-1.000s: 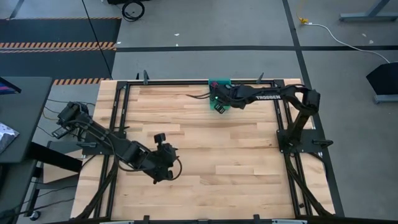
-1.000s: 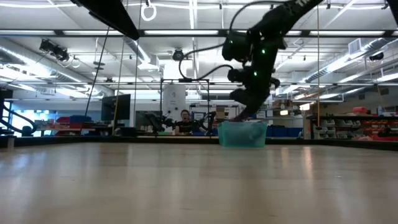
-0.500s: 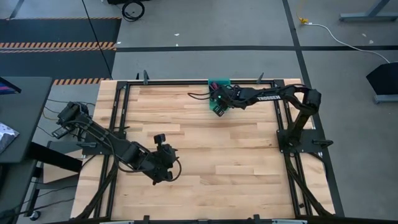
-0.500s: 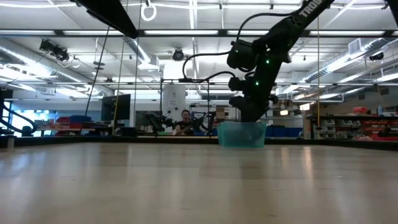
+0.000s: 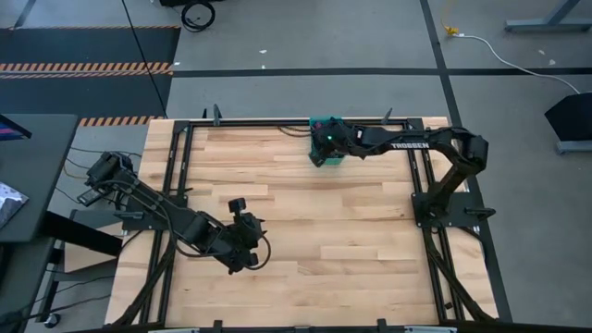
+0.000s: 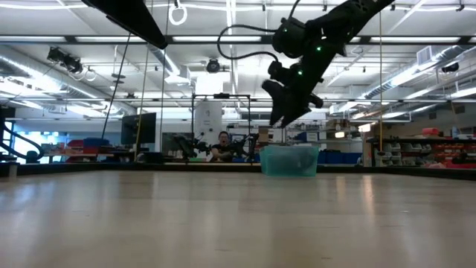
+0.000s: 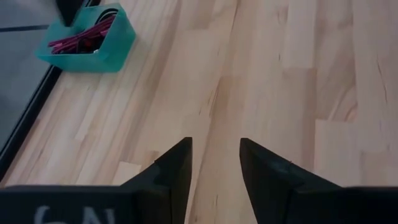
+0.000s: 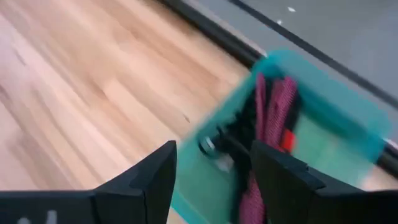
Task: Pick and place USB-C Cables
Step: Move the green bin to the center of the table
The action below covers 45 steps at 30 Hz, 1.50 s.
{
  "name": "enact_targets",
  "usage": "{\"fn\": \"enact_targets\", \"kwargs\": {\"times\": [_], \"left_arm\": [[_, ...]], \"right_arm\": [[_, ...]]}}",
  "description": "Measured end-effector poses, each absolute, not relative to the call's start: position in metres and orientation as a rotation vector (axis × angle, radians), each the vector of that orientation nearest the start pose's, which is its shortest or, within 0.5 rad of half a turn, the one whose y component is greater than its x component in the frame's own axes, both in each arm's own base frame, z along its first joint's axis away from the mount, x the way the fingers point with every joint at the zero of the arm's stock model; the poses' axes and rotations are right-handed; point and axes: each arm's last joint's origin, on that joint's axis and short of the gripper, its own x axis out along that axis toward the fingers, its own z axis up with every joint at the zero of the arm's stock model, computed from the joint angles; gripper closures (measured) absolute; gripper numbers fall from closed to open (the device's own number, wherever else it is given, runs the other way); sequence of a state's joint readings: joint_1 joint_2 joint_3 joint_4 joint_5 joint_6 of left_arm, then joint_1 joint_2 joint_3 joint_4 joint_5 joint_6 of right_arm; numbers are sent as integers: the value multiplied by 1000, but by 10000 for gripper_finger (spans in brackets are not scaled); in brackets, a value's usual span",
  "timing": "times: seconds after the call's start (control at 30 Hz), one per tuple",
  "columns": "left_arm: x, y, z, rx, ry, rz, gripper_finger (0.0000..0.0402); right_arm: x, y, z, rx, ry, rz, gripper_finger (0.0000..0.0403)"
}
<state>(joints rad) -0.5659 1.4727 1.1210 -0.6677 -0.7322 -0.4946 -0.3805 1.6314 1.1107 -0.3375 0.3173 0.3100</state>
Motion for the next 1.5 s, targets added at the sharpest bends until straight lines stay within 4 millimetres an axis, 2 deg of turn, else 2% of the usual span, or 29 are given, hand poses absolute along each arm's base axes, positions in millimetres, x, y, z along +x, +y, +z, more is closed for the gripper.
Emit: {"fn": "enact_targets", "kwargs": {"times": [0.1,0.23,0.43,0.6,0.8,1.03,1.23,1.5], "left_arm": [[256,-140,262,148,739,341,260],[255,-141,262,136,741,339,260],[254,-142,261,149,749,331,260],[254,-142,261,149,749,332,260],[254,-142,261,143,749,333,260],[254,-142,261,143,748,333,260],[254,-142,261,142,748,333,260],[254,-142,261,142,748,333,260]], "right_arm": [[322,-142,223,386,652,-809,196],[331,-159,213,464,590,-762,208],[340,-174,202,530,706,-770,233],[352,-176,192,537,799,-747,248],[361,-180,180,530,822,-731,251],[361,-181,180,461,843,-737,261],[359,-180,180,418,884,-716,299],[363,-150,177,352,1015,-617,379]]}}
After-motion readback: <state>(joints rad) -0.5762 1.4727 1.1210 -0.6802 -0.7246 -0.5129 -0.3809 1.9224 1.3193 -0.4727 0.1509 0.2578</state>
